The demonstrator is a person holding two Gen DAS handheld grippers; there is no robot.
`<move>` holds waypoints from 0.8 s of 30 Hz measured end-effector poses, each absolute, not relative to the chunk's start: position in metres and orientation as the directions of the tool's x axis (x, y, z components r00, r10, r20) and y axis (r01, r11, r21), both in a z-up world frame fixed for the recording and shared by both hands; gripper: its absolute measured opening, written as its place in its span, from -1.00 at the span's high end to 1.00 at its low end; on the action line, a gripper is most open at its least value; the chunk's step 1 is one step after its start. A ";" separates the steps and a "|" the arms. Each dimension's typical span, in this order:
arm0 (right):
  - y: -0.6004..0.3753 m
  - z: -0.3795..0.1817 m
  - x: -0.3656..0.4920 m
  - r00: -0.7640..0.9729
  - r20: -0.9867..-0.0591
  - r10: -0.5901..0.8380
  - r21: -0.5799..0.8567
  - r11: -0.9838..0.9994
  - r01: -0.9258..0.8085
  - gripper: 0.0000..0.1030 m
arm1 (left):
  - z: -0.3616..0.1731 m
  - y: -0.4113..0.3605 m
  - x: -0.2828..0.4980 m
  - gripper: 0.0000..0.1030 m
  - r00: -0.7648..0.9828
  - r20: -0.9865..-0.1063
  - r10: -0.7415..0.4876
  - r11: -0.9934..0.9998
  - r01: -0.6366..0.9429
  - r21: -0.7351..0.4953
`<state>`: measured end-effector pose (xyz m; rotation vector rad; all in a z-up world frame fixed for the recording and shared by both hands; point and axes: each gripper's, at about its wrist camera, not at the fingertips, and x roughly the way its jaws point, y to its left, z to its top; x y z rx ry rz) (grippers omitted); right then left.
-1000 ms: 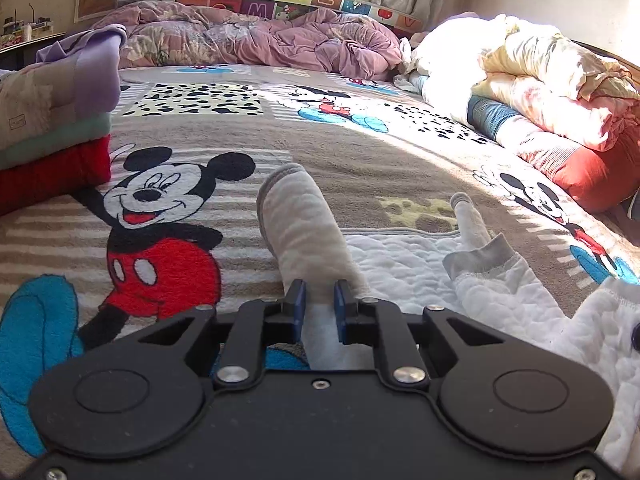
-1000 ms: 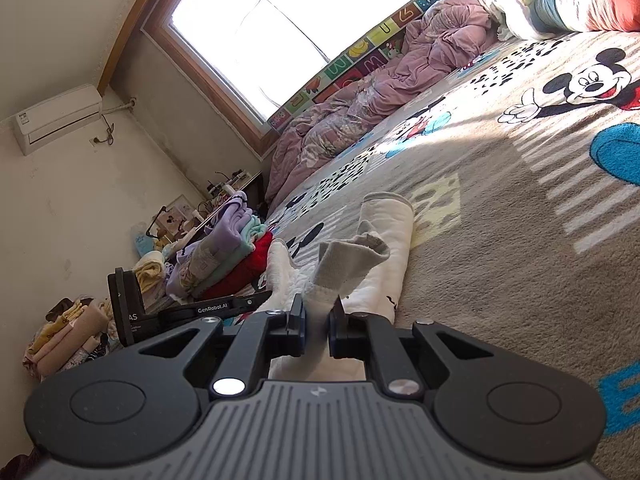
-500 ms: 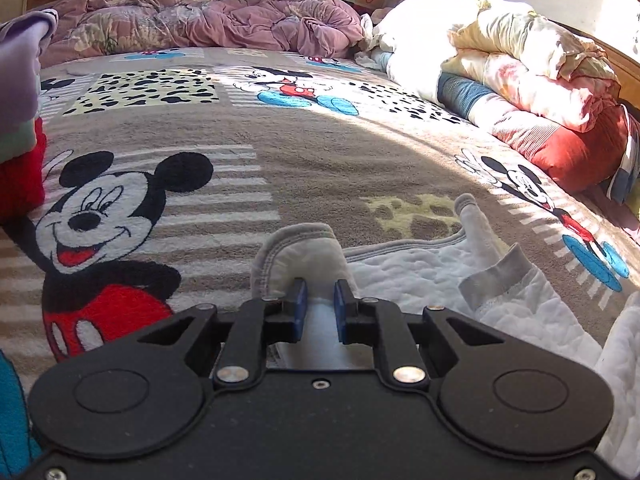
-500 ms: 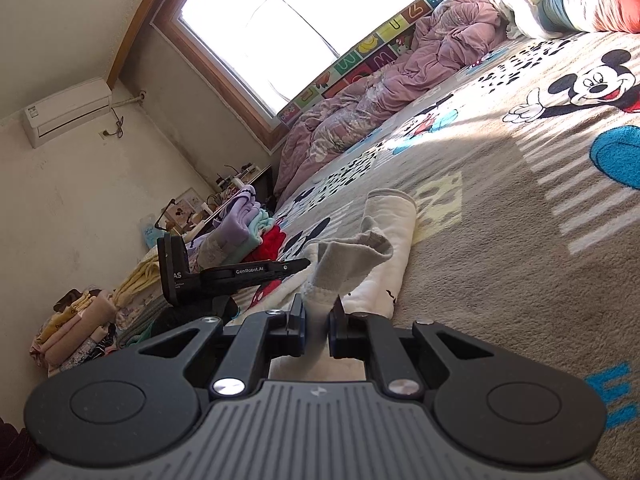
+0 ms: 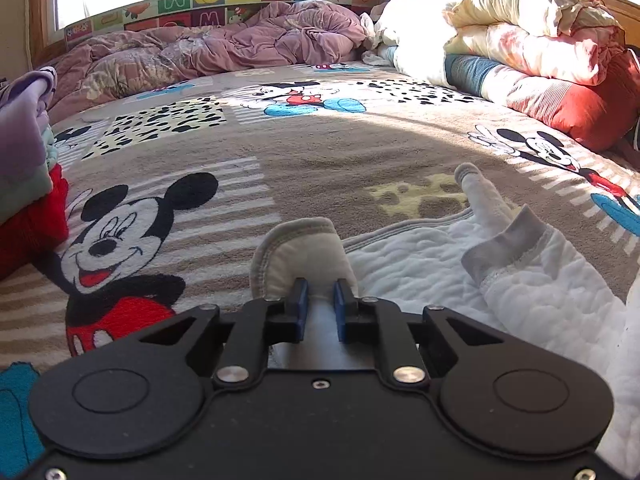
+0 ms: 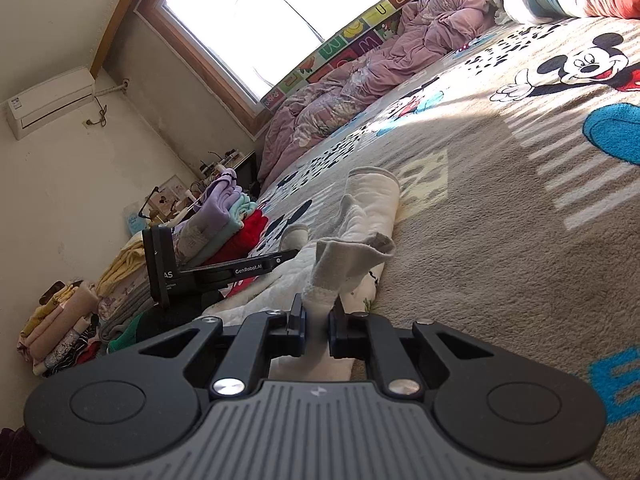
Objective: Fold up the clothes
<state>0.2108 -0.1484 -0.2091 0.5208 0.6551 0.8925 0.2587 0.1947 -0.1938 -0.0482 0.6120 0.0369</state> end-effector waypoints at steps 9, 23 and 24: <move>-0.146 -0.210 0.203 0.517 -0.310 0.798 0.612 0.584 -0.534 0.76 | -0.152 0.209 0.186 0.76 0.860 -0.509 0.026 0.981 -0.120 -0.152; -0.158 -0.202 0.197 0.509 -0.231 0.829 0.643 0.523 -0.560 0.76 | -0.203 0.158 0.183 0.77 0.751 -0.650 -0.118 0.984 -0.001 -0.180; -0.158 -0.203 0.198 0.507 -0.235 0.829 0.646 0.523 -0.556 0.76 | -0.204 0.162 0.183 0.77 0.748 -0.650 -0.132 0.980 0.000 -0.200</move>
